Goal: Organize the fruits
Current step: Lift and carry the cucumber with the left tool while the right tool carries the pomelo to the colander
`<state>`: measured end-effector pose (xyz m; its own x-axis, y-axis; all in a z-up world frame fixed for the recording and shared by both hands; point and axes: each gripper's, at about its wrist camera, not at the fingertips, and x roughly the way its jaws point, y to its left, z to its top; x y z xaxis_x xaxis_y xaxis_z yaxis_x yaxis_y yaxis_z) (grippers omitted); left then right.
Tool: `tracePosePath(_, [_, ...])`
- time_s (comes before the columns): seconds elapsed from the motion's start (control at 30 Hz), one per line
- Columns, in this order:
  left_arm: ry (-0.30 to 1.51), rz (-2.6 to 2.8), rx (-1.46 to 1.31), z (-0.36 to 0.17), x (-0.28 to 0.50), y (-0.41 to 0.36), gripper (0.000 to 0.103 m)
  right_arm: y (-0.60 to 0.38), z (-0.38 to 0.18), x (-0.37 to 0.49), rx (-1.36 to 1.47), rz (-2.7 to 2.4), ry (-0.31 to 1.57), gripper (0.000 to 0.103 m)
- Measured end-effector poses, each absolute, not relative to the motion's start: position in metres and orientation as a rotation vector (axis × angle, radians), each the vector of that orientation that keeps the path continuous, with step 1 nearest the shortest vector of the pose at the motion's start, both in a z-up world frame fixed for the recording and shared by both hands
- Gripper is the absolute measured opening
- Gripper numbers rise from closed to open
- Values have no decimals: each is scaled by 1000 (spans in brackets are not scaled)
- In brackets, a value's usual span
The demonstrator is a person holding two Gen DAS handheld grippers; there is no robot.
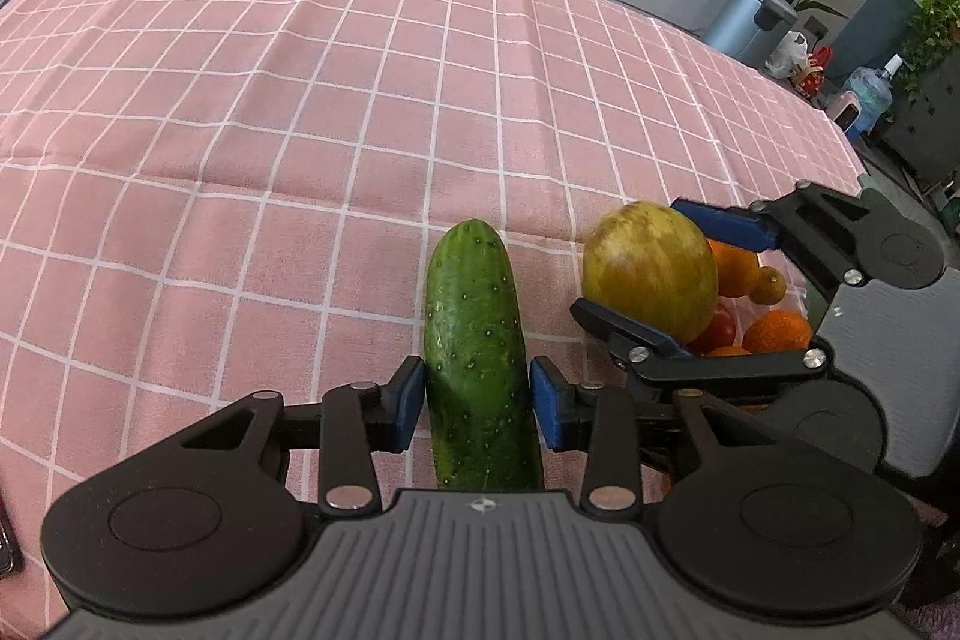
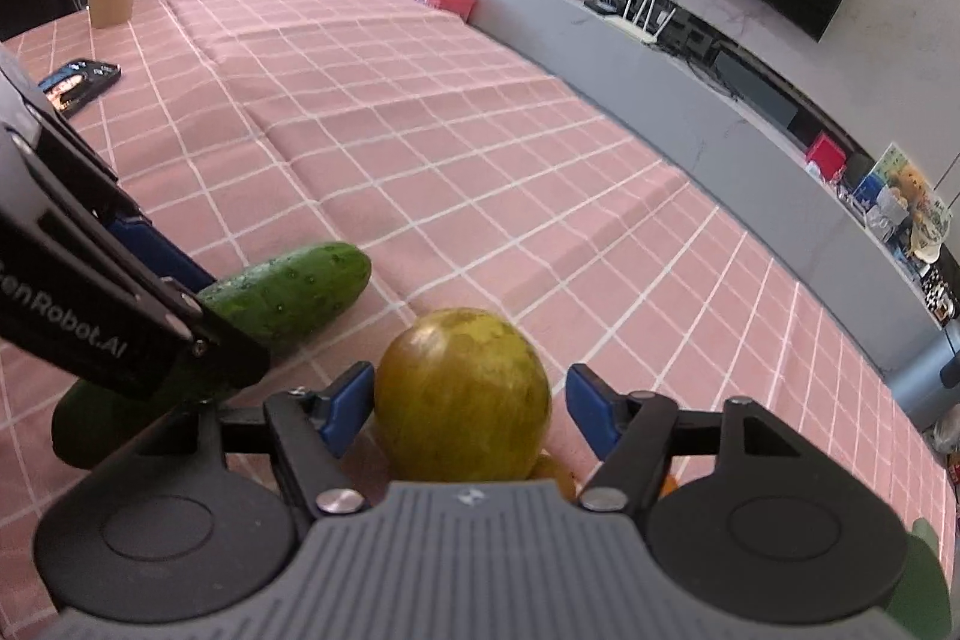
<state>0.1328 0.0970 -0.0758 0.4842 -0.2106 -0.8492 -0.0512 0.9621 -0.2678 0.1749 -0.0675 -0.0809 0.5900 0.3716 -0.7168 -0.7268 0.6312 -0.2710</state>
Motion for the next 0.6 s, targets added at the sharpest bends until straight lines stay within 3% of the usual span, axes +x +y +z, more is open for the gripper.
tracePosePath(0.33, [1070, -86, -306, -80, 132, 95, 42, -65, -81, 166, -598, 659, 661, 59])
tracePosePath(0.6, [966, -74, -291, -48, 112, 85, 41, -81, -58, 140, -568, 652, 599, 59])
